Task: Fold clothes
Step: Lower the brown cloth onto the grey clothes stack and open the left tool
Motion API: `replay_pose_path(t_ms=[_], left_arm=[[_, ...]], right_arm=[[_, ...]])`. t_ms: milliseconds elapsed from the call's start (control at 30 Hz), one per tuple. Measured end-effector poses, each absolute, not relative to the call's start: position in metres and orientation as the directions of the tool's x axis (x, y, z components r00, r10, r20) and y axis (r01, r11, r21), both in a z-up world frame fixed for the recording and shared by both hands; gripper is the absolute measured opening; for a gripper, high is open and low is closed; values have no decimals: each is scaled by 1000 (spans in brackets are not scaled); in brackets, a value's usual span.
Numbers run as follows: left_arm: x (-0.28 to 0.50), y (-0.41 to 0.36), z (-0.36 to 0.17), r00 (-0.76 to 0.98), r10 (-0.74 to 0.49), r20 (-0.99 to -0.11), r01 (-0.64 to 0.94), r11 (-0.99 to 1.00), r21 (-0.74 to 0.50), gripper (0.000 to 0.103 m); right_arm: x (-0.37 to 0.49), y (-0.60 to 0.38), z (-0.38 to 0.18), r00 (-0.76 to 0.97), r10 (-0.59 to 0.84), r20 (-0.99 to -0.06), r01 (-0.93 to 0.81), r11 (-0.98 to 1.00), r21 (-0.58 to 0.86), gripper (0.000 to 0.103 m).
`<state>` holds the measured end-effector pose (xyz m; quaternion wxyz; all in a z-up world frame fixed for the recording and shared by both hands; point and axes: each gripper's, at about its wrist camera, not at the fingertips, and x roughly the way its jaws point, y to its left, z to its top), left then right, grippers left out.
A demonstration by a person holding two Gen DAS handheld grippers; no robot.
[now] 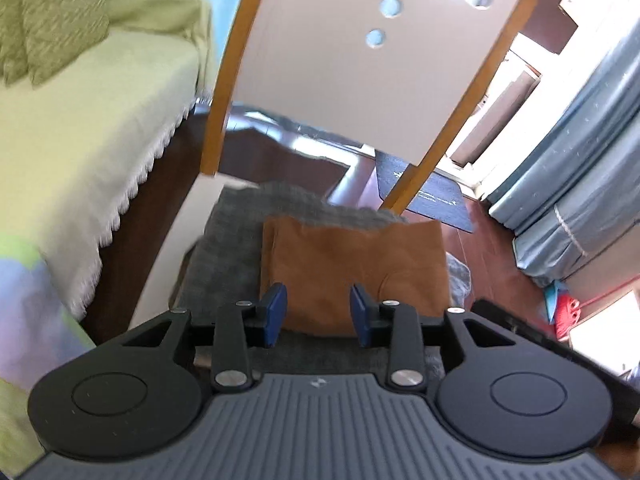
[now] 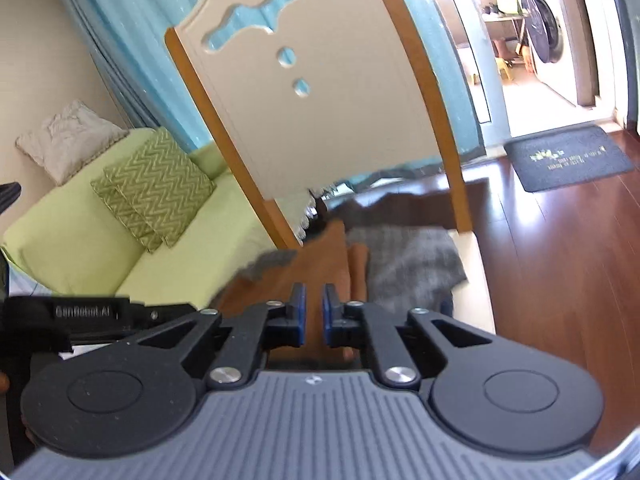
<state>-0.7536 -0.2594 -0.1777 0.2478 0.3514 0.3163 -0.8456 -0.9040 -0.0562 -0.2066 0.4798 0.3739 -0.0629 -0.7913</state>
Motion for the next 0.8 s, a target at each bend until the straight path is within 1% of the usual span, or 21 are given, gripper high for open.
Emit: replay_pose_path(t_ms=[33, 100, 133, 167, 200, 233, 300, 333, 367, 433, 500, 533, 633, 667, 733, 800], left_arm=[[-754, -260, -181, -614, -200, -763, 651, -676, -346, 41], [-754, -261, -184, -593, -210, -778, 657, -685, -315, 41], [-755, -261, -182, -583, -215, -783, 648, -704, -289, 41], [-758, -261, -177, -565, -224, -794, 626, -744, -236, 41], [-759, -260, -174, -554, -226, -802, 606, -769, -202, 41], [-762, -258, -170, -535, -226, -814, 559, -817, -141, 42], [-764, -252, -170, -531, -217, -819, 458, -887, -62, 43], [-765, -246, -171, -535, -220, -815, 363, -932, 13, 43], [-764, -241, -172, -542, -234, -807, 300, -951, 75, 43], [-761, -232, -175, -563, -254, -786, 177, -967, 185, 43], [-758, -218, -183, -603, -257, -755, 2, -947, 320, 43], [-757, -211, -187, -623, -248, -742, -69, -927, 368, 43], [-757, -198, -198, -658, -250, -711, -145, -884, 445, 43], [-759, -197, -202, -658, -261, -706, -154, -871, 466, 43], [-763, -189, -218, -665, -312, -679, -195, -804, 561, 43], [-765, -186, -224, -674, -323, -664, -213, -777, 593, 43]], right_arm=[[-901, -54, -210, -260, -802, -537, 722, -531, 444, 17], [-888, -54, -217, -265, -779, -568, 783, -517, 345, 20], [-878, -60, -219, -284, -751, -596, 839, -495, 223, 20], [-870, -63, -218, -305, -733, -608, 872, -471, 130, 21], [-863, -65, -216, -330, -725, -605, 893, -447, 49, 25], [-849, -68, -213, -375, -711, -595, 911, -400, -96, 32], [-828, -74, -211, -435, -688, -581, 900, -307, -310, 39], [-813, -76, -212, -450, -690, -567, 876, -220, -429, 40], [-805, -78, -213, -454, -694, -559, 857, -170, -486, 40], [-792, -82, -219, -462, -697, -548, 809, -79, -582, 39], [-780, -86, -229, -473, -709, -523, 731, 16, -682, 39], [-774, -88, -235, -478, -717, -507, 683, 59, -728, 38], [-769, -91, -248, -489, -725, -485, 604, 120, -788, 36], [-769, -91, -252, -495, -723, -482, 587, 131, -799, 36], [-770, -91, -256, -510, -722, -467, 559, 135, -818, 34], [-771, -91, -260, -518, -724, -455, 539, 136, -831, 34]])
